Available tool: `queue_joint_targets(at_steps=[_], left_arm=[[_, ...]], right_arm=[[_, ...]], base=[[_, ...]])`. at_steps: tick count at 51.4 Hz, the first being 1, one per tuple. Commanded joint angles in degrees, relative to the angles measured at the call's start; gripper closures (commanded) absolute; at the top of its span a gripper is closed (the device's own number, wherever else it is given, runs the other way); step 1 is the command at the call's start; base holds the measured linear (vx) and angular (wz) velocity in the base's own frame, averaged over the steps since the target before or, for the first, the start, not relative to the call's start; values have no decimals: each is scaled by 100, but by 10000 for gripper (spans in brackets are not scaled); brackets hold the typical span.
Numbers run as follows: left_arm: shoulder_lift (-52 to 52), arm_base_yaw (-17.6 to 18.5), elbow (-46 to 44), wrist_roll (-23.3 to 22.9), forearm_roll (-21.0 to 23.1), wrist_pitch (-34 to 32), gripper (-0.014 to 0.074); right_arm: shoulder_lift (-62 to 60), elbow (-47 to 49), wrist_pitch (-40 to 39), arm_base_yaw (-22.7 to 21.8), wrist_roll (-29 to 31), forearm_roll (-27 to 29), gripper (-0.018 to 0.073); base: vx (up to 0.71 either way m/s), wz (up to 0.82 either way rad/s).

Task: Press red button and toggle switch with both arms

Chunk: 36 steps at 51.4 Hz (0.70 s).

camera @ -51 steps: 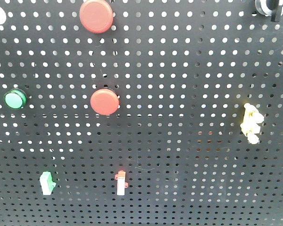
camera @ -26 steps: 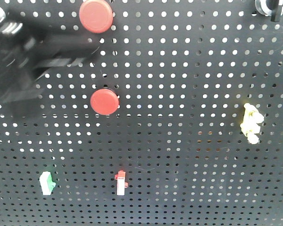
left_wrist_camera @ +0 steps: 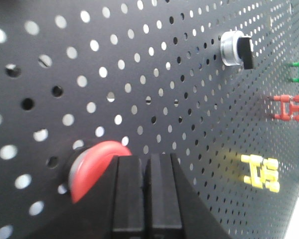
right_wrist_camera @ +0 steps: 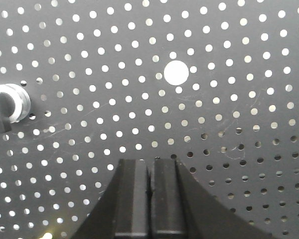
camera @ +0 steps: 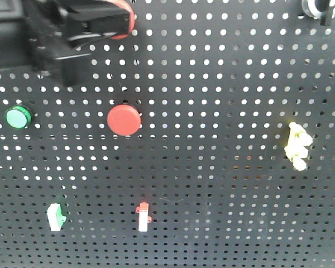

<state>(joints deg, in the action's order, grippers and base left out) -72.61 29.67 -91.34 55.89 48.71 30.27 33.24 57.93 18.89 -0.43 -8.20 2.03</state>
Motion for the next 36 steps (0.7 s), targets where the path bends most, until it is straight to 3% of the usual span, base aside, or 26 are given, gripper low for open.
queue_joint_targets(at_steps=[1,17,30,36], left_arm=[[-63,17,-171,-88,150,-631,595],[-98,17,-171,-198,157,-684,595],[702,17,-171,-223,154,641,595],[1106,17,-171,-413,148,902,595]], right_arm=[[77,181,-442,-39,56,-52,562],[77,181,-442,-39,178,-203,562],[61,181,-430,-33,354,-101,562],[48,181,-424,-33,425,89,562]], base=[[0,0],[0,0],[0,0],[0,0]])
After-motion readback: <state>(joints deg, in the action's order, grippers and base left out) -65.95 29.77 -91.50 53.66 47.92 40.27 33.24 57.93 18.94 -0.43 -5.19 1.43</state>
